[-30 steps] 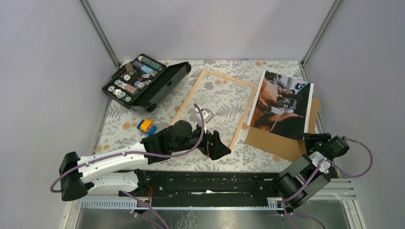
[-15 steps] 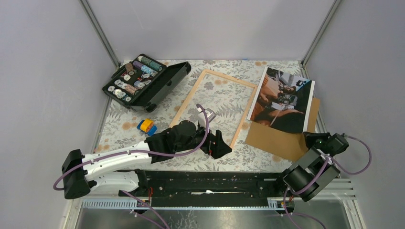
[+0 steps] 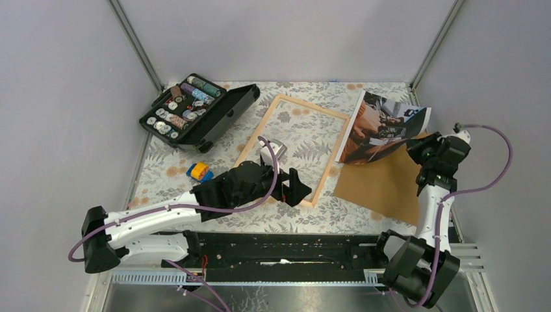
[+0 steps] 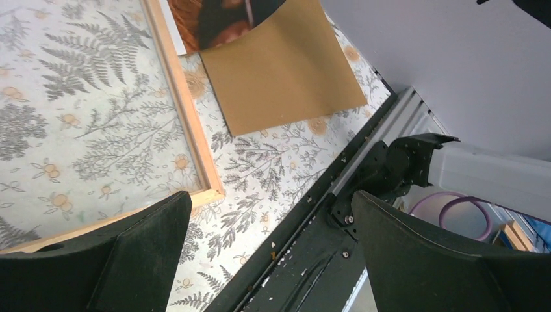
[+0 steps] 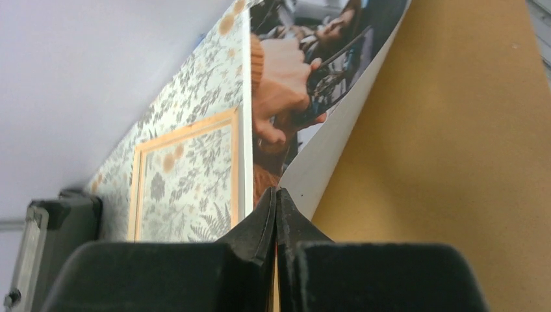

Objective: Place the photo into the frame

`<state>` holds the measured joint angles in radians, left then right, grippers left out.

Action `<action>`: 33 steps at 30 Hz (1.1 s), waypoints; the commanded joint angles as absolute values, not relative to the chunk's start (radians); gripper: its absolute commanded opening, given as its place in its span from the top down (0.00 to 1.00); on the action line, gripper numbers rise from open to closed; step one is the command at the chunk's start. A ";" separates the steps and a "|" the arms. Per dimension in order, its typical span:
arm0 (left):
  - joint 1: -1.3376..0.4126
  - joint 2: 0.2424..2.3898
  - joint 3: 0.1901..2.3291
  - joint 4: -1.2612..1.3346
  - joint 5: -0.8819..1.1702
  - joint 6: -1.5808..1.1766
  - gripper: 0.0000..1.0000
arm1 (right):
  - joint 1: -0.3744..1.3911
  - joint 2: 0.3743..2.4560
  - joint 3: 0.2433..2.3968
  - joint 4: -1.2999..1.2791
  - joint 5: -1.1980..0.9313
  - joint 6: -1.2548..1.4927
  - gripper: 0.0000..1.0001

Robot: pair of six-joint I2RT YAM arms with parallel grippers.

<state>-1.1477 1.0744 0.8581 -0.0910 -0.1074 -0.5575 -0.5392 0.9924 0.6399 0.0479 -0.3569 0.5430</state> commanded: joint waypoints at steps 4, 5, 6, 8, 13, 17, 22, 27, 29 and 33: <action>-1.143 0.983 0.999 -0.144 -0.215 -0.499 0.01 | -0.352 1.019 0.855 -0.174 -0.251 0.396 1.00; -1.143 0.975 1.019 -0.163 -0.225 -0.487 0.01 | -0.328 1.027 0.883 -0.195 -0.240 0.383 1.00; -1.142 0.966 1.043 -0.180 -0.240 -0.474 0.01 | -0.306 1.035 0.914 -0.219 -0.230 0.371 1.00; -1.143 0.951 1.092 -0.220 -0.272 -0.442 0.01 | -0.262 1.055 0.976 -0.266 -0.205 0.342 1.00; -1.143 0.918 1.213 -0.305 -0.358 -0.363 0.01 | -0.088 1.135 1.152 -0.372 -0.128 0.281 1.00; -1.143 0.890 1.274 -0.329 -0.450 -0.330 0.01 | 0.091 1.228 1.262 -0.432 -0.053 0.232 1.00; -1.143 0.874 1.335 -0.341 -0.553 -0.276 0.01 | 0.302 1.350 1.358 -0.476 0.035 0.184 1.00; -1.143 0.828 1.330 -0.271 -0.656 -0.178 0.01 | 0.461 1.458 1.402 -0.449 0.046 0.170 1.00; -1.143 0.817 1.325 -0.247 -0.700 -0.130 0.01 | 0.499 1.502 1.422 -0.443 0.040 0.178 1.00; -1.143 0.781 1.291 -0.203 -0.774 -0.054 0.01 | 0.574 1.596 1.470 -0.432 0.038 0.189 1.00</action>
